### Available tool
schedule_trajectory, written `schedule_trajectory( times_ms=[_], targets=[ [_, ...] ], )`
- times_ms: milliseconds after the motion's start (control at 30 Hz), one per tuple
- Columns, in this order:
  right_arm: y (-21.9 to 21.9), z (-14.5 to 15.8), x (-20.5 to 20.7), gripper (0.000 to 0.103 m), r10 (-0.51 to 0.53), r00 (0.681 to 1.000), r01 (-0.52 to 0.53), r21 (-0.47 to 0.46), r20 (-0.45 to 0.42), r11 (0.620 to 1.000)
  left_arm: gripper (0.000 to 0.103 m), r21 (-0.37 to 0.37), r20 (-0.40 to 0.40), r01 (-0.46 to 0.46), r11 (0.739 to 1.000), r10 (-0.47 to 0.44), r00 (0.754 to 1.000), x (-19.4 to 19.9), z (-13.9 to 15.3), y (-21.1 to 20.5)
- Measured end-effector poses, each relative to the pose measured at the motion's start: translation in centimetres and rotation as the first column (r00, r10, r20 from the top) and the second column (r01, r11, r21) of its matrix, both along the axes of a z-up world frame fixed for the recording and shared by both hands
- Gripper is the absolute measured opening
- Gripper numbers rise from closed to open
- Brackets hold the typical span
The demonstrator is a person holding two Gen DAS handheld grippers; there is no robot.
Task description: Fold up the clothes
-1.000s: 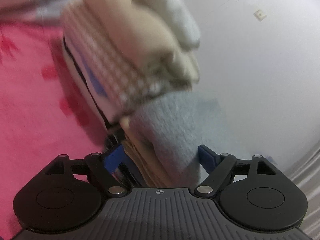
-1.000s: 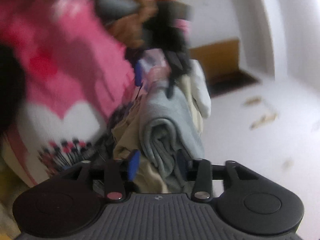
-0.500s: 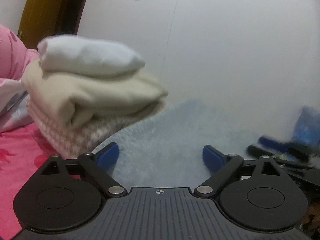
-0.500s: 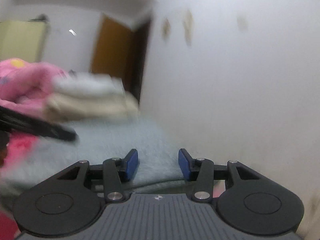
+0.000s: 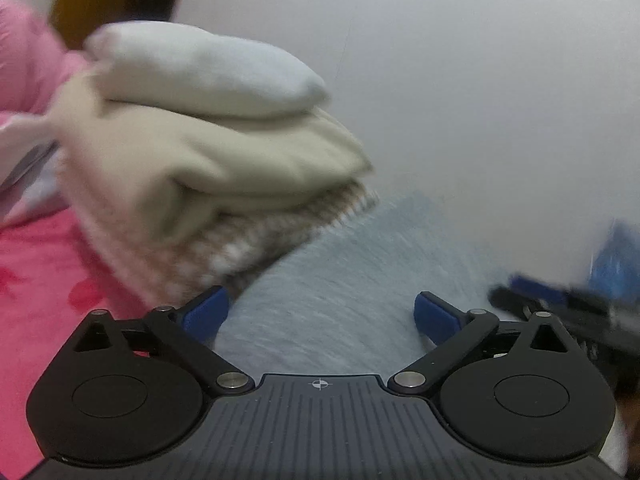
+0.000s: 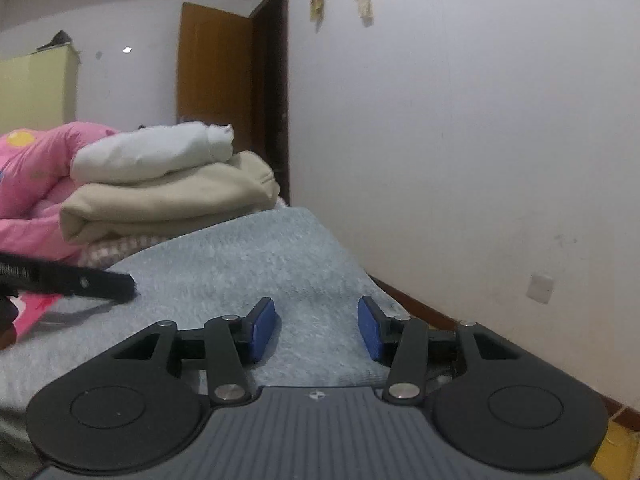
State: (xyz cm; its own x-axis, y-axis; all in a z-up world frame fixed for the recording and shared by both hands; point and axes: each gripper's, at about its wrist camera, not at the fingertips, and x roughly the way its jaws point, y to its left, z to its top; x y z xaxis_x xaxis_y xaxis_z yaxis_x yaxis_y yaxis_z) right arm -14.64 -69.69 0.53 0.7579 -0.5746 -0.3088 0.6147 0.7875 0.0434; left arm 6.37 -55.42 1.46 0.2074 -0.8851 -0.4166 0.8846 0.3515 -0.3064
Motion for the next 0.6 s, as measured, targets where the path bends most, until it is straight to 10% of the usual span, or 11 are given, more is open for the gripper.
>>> schedule_trajectory(
  times_ms=[300, 400, 600],
  targets=[
    [6.1, 5.2, -8.3, 0.079, 0.124, 0.973, -0.173, 0.262, 0.195, 0.949, 0.103, -0.081, -0.065, -0.02, 0.997, 0.015, 0.998, -2.0, 4.7, 9.5],
    [10.0, 5.2, -9.8, 0.097, 0.154, 0.974, -0.192, 0.242, 0.167, 0.951, 0.103, -0.068, -0.082, -0.01, 0.998, 0.004, 0.997, -4.2, 5.5, 12.5],
    [16.7, 5.4, -10.7, 0.102, 0.143, 0.988, -0.151, 0.152, 0.057, 0.977, 0.103, -0.037, -0.025, -0.002, 0.999, 0.001, 1.0, -9.5, 6.6, 16.9]
  ],
)
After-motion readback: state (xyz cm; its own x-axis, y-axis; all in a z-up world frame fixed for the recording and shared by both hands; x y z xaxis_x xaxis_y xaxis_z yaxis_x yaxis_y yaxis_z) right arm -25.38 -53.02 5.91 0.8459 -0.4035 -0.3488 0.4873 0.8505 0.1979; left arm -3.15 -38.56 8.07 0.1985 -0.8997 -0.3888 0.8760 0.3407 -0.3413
